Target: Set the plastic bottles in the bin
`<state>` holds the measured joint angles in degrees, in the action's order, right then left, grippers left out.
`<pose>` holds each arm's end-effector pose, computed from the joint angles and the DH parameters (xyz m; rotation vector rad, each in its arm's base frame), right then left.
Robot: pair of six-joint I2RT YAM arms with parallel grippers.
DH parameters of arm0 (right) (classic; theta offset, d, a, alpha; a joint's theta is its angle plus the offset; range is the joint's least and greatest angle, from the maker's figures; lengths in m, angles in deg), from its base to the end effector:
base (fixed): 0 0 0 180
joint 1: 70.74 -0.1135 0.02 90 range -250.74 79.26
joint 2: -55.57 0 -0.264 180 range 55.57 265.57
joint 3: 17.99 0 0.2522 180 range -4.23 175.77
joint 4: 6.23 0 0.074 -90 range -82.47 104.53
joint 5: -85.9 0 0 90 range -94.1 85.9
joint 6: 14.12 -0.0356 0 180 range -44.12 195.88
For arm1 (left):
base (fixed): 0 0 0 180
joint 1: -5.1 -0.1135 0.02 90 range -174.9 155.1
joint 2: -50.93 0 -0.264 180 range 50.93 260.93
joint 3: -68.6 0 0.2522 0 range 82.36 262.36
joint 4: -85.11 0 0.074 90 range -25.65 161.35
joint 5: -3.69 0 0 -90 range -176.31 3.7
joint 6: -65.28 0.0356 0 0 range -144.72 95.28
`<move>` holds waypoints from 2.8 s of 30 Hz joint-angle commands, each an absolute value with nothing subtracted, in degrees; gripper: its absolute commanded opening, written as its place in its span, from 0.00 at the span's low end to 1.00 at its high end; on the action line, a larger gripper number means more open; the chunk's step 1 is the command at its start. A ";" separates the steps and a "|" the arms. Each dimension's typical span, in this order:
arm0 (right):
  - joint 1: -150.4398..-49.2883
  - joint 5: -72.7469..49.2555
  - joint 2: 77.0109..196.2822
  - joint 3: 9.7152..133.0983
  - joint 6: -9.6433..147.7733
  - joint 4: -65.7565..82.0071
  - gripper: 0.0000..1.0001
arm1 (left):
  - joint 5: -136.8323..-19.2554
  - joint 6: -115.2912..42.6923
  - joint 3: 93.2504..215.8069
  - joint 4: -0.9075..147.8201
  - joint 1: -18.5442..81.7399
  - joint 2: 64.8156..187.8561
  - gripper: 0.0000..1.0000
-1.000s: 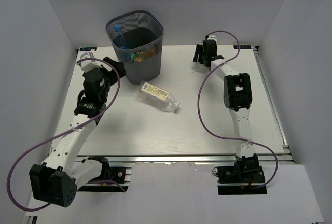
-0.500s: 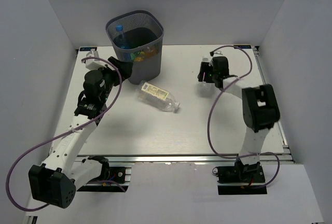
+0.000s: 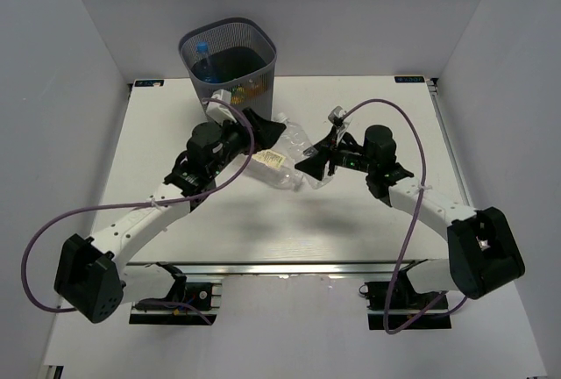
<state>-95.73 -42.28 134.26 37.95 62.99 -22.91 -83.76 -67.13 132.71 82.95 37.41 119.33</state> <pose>0.2646 0.1476 0.2641 -0.6993 1.6209 1.0438 0.2385 -0.1527 0.3278 -0.1220 1.7843 -1.0009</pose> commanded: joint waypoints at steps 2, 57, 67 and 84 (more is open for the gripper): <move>-98.24 -49.71 129.84 38.05 63.14 -27.80 0.20 | -82.70 -67.35 135.62 86.47 40.60 121.68 0.98; -100.88 -29.94 126.40 37.17 95.03 -0.39 0.89 | -115.92 -51.52 200.27 66.26 21.28 159.70 0.40; -100.88 -28.97 136.33 40.16 99.25 -3.27 0.89 | -116.80 -52.59 202.35 65.98 18.72 164.75 0.98; -100.80 -35.57 159.80 56.06 98.56 -2.76 0.89 | -110.92 -46.69 208.23 60.55 18.55 158.17 0.98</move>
<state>-100.78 -32.75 157.85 52.07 98.97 -2.45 -113.62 -47.86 210.06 60.70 18.46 164.36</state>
